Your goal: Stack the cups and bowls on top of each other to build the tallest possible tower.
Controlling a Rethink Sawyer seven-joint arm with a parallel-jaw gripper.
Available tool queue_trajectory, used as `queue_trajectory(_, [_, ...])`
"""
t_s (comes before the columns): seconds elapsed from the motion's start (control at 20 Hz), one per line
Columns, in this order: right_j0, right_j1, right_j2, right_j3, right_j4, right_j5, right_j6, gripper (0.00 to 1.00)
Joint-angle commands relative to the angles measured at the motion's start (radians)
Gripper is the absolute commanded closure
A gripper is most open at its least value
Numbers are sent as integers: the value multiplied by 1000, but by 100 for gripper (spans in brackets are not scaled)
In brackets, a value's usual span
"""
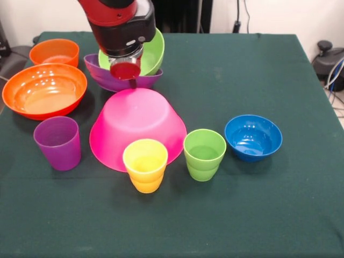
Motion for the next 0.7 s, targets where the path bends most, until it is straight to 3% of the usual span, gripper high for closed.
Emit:
queue_trajectory(0.05, [28,-44,86,-14,55,70,-100,100])
queue_trajectory(0.7, [51,-35,80,-72,96,161,-103,100])
